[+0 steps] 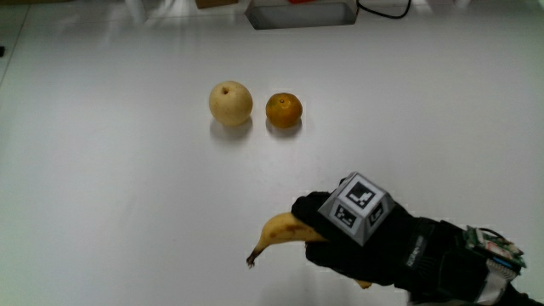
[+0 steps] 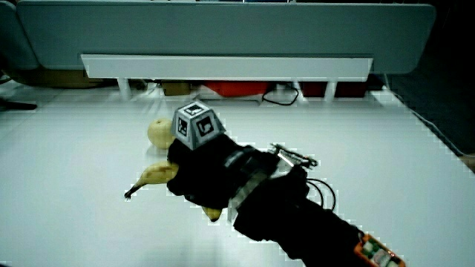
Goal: Place banana
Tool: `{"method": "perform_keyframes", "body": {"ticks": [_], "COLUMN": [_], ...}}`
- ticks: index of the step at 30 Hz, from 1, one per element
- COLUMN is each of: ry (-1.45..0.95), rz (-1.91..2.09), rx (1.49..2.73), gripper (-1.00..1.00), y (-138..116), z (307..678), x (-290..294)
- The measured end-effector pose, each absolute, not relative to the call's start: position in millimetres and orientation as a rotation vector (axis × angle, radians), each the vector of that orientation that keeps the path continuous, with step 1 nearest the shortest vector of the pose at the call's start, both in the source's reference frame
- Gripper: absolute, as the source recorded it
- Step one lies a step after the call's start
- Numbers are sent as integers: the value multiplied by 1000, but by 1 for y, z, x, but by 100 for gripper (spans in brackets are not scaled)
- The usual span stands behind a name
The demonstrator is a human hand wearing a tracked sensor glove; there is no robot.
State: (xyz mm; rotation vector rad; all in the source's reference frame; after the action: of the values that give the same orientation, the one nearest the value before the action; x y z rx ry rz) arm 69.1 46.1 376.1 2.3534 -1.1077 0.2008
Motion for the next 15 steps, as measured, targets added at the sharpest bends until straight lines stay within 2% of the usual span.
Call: {"method": "perform_keyframes", "body": {"ticks": [15], "ry": [-1101], "rz": [97], "rx": [2194], "gripper": [0], "y": [79], "z": [434], "x": [55]}}
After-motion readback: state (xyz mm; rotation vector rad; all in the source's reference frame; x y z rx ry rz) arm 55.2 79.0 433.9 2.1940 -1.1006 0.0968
